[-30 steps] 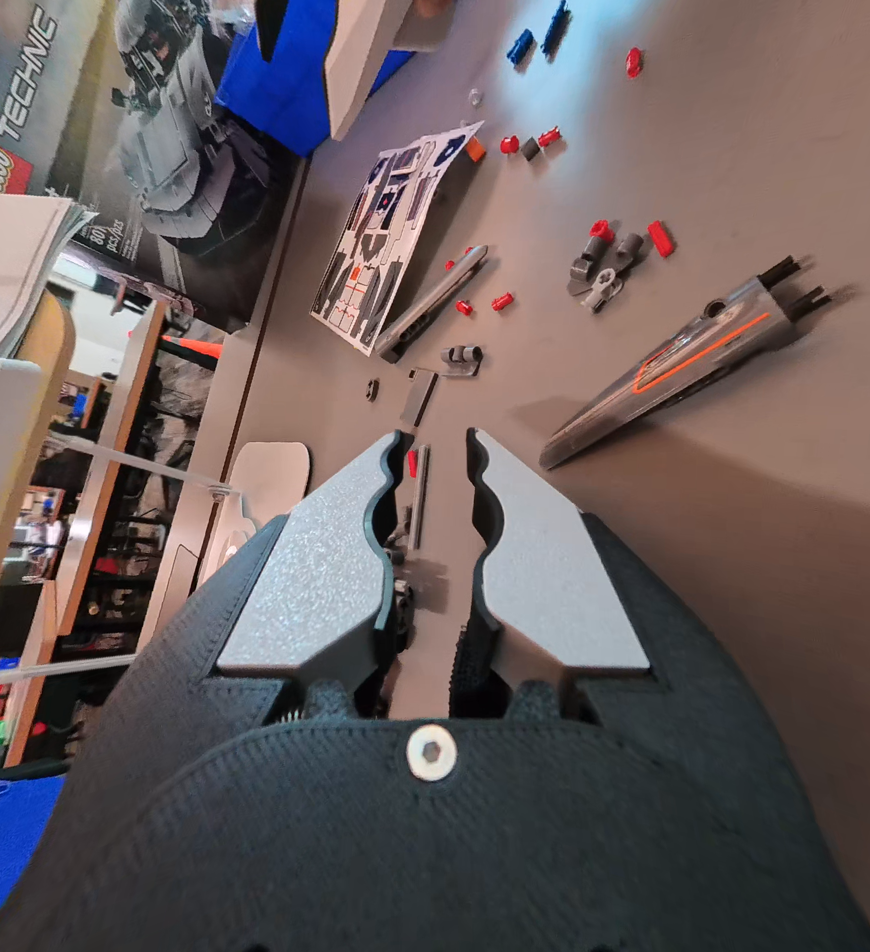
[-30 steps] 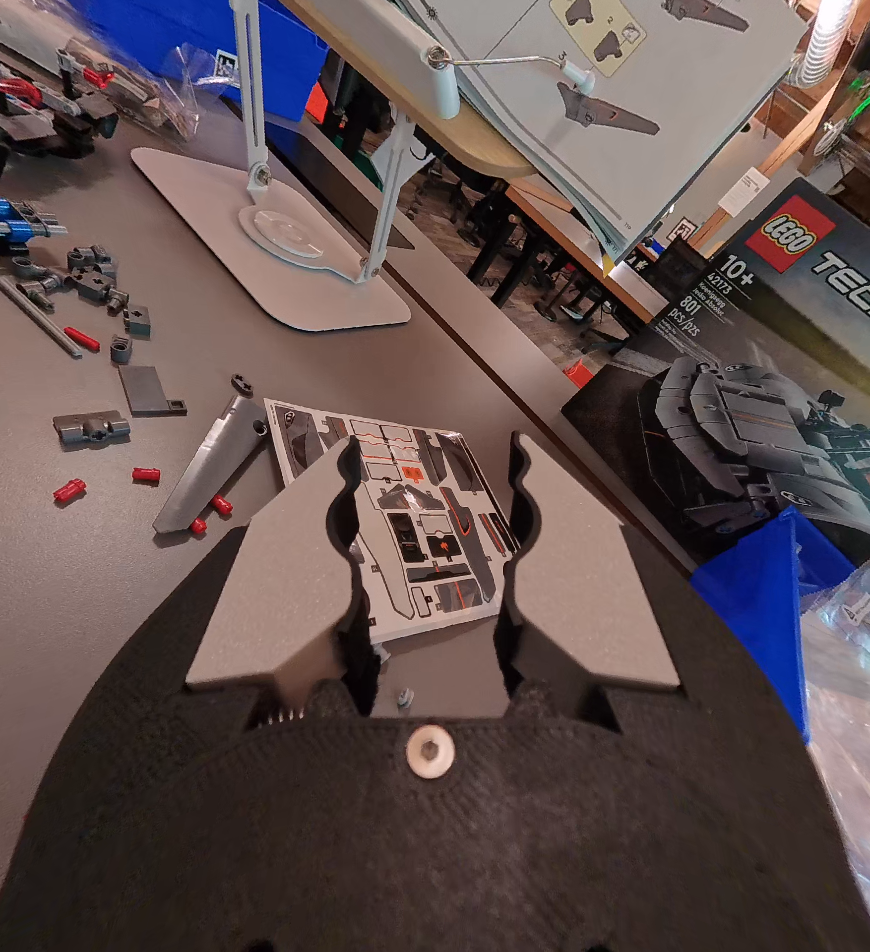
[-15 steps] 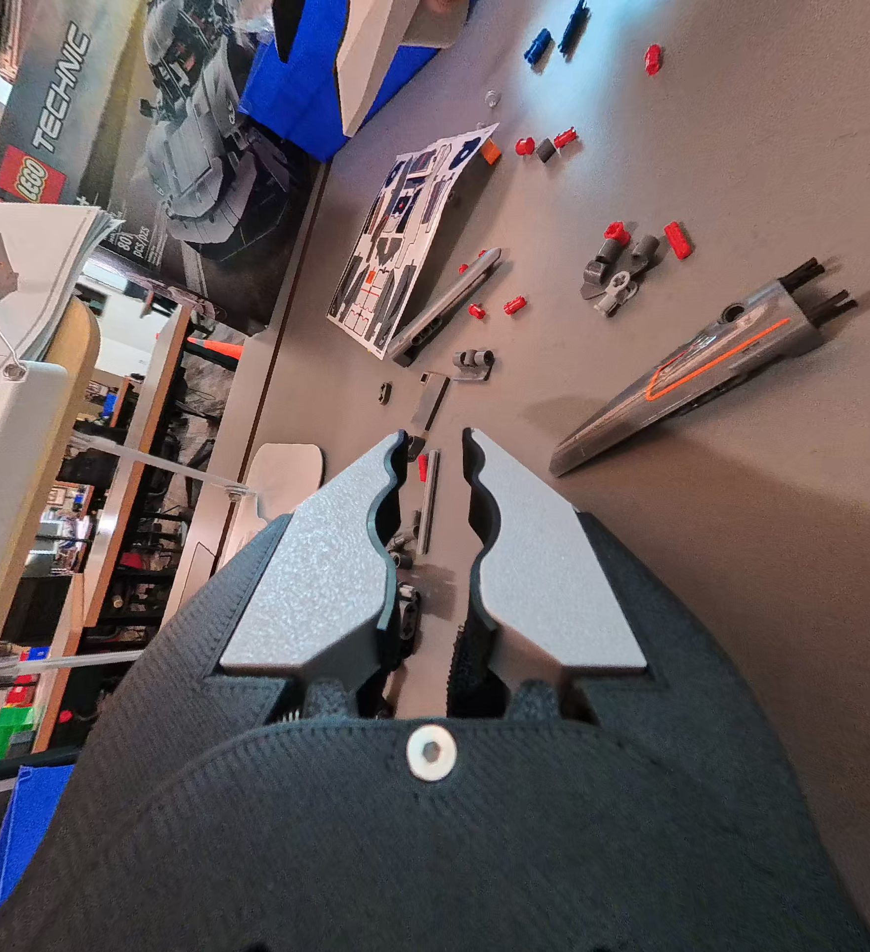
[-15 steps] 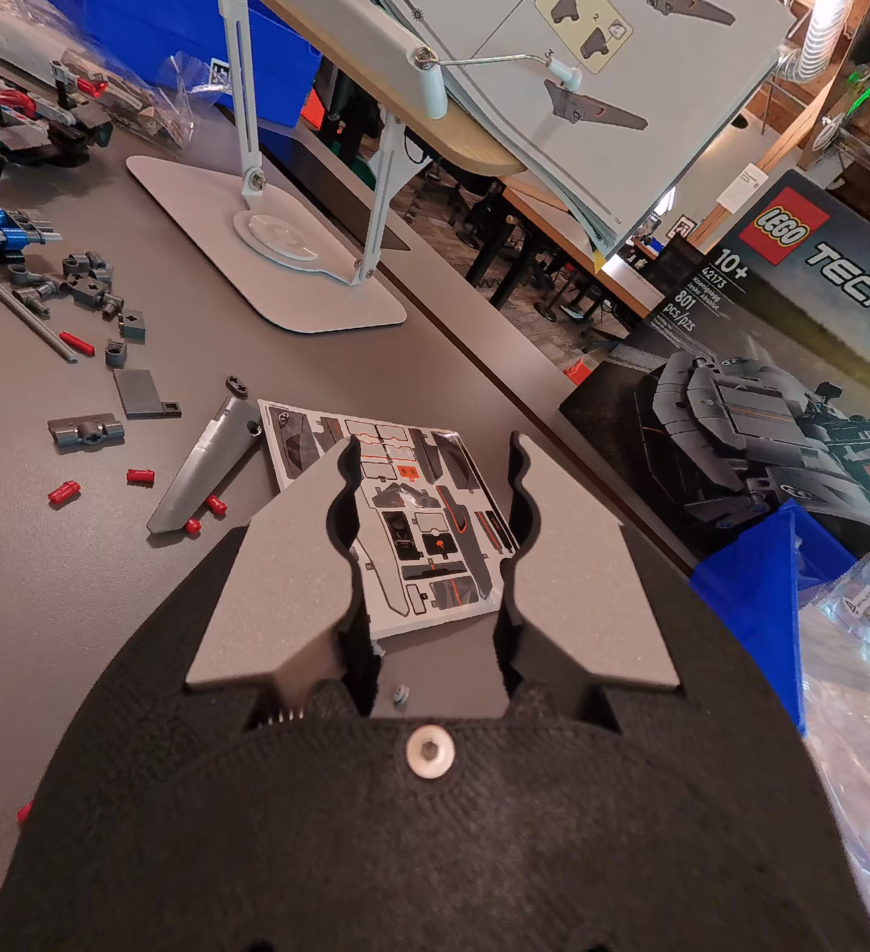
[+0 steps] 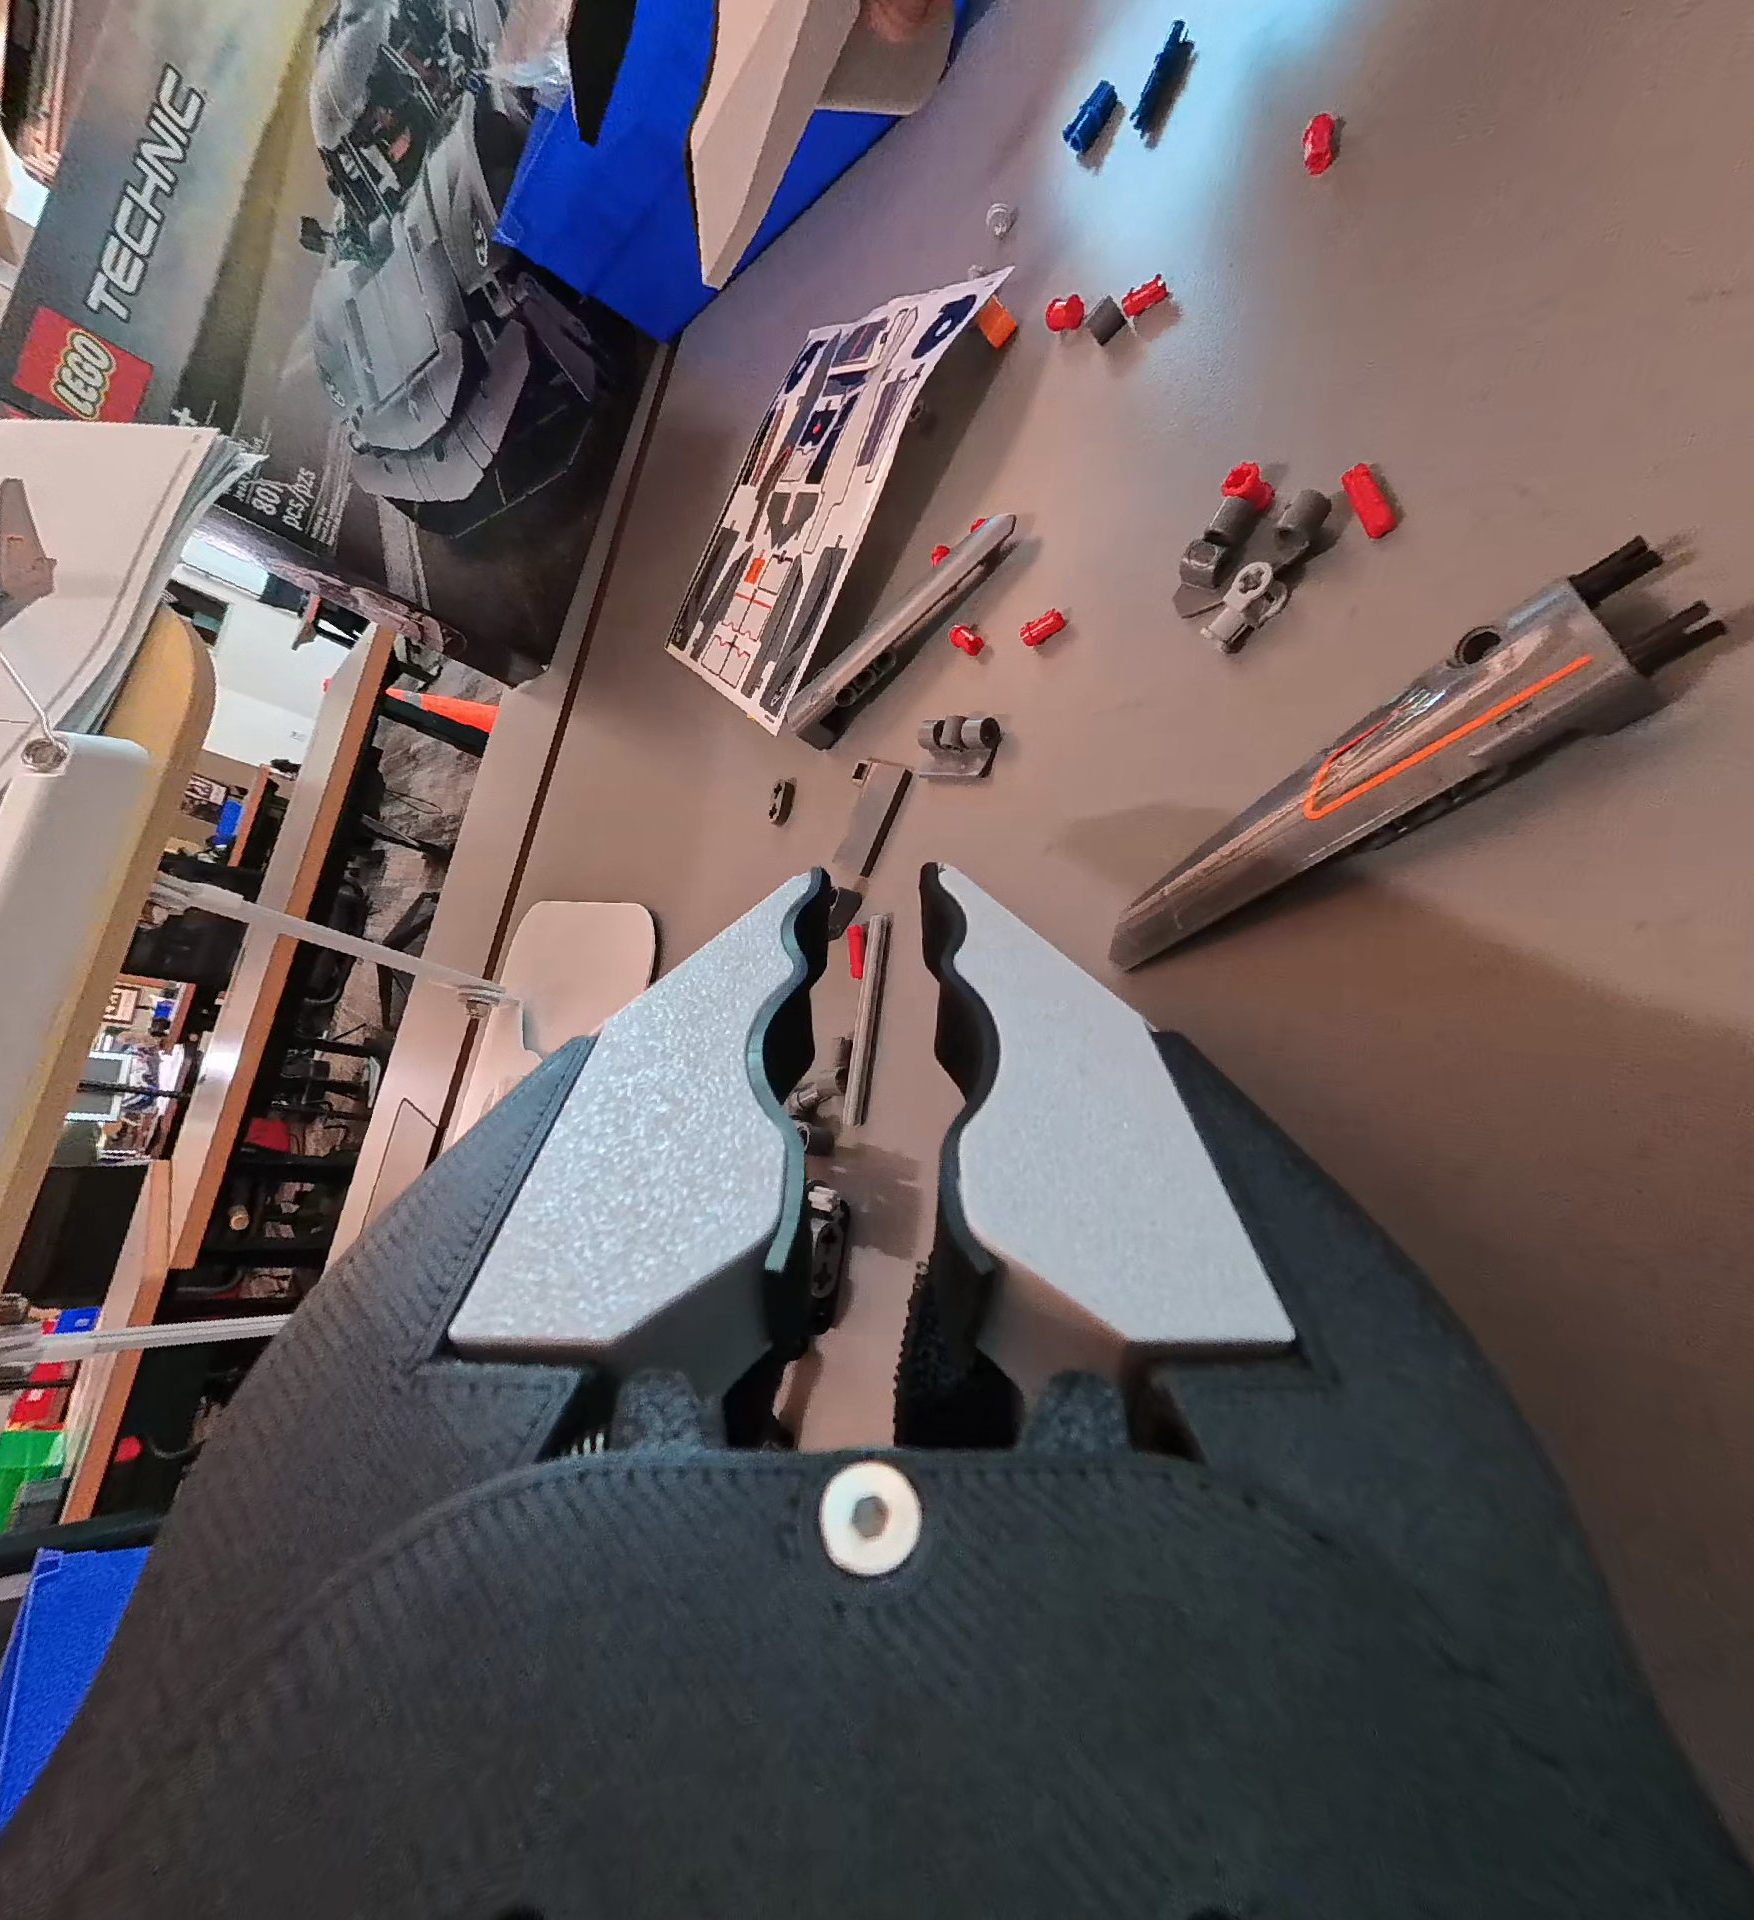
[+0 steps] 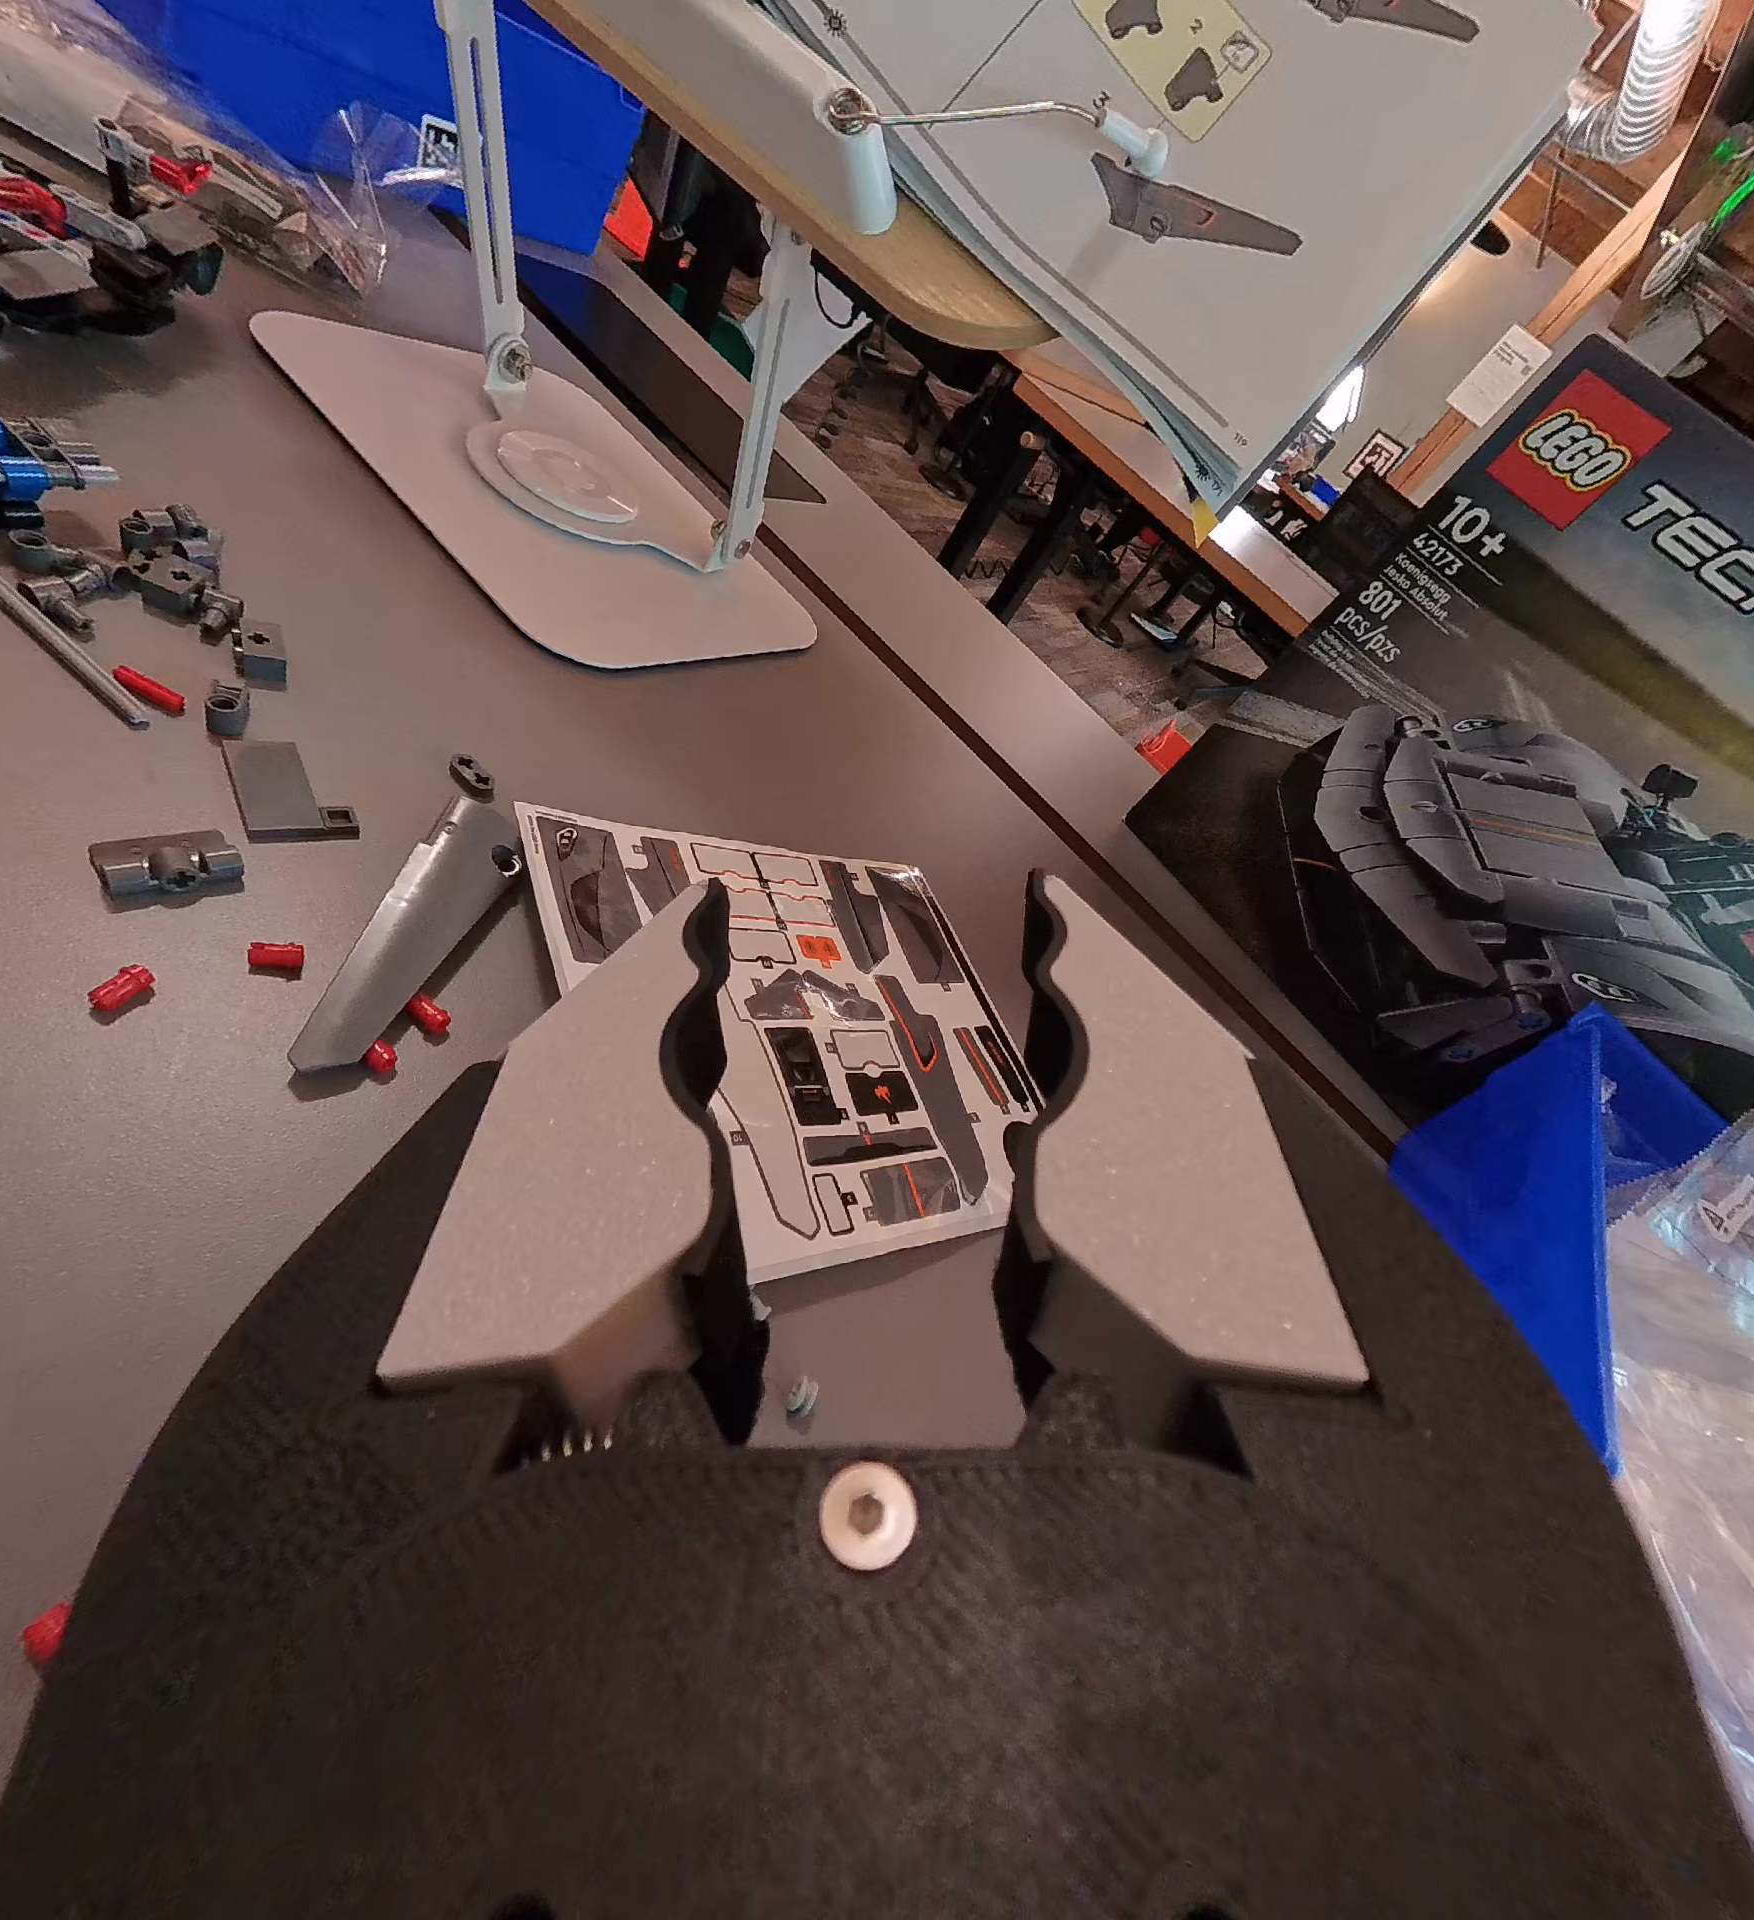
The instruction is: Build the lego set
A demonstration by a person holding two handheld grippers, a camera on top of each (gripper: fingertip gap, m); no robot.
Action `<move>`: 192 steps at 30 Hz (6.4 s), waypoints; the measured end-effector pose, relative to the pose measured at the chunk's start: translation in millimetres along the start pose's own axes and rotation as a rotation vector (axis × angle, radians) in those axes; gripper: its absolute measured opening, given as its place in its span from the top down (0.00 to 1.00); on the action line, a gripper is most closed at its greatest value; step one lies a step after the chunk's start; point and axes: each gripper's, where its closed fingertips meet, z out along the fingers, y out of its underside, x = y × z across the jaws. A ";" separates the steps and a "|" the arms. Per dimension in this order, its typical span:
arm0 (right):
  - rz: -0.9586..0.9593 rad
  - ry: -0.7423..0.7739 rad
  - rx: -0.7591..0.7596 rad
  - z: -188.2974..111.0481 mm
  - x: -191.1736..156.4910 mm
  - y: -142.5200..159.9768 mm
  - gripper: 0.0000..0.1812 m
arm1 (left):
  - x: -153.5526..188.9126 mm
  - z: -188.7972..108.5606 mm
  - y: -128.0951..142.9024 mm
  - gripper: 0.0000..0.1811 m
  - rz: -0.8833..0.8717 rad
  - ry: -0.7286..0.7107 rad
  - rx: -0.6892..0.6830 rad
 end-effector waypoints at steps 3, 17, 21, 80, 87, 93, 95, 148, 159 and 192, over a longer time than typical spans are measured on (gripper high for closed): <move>0.000 0.001 0.000 -0.2 0.4 0.1 0.70 | -0.2 0.0 -0.1 0.92 0.001 -0.003 0.000; -0.001 0.002 -0.001 -0.7 1.2 -0.1 0.70 | -0.2 0.7 -0.4 0.92 0.001 -0.008 0.002; -0.002 0.004 -0.008 -0.2 1.7 1.1 0.71 | -0.3 1.0 -0.3 0.93 0.003 -0.010 0.001; 0.188 0.469 0.276 -188.7 136.1 -56.5 0.74 | -90.8 -30.2 26.3 0.92 -0.252 -0.303 -0.026; 0.252 0.576 0.316 -272.8 129.8 -41.4 0.75 | -88.9 -29.0 25.0 0.91 -0.214 -0.295 -0.041; 0.313 0.570 0.296 -294.7 113.1 -14.7 0.74 | -74.5 -24.8 41.4 0.91 -0.199 -0.171 -0.159; 0.328 0.540 0.283 -295.4 106.0 -8.5 0.74 | -74.1 -25.1 44.0 0.91 -0.192 -0.163 -0.177; 0.377 0.321 0.198 -220.5 57.9 55.5 0.75 | 7.6 -57.8 72.5 0.58 -0.094 0.499 -0.433; 0.374 0.329 0.188 -221.2 57.8 57.2 0.75 | -52.3 -7.8 87.3 0.81 0.056 0.408 -0.498; 0.366 0.314 0.185 -220.1 56.4 57.3 0.75 | -34.4 14.0 107.0 0.86 0.173 0.562 -0.568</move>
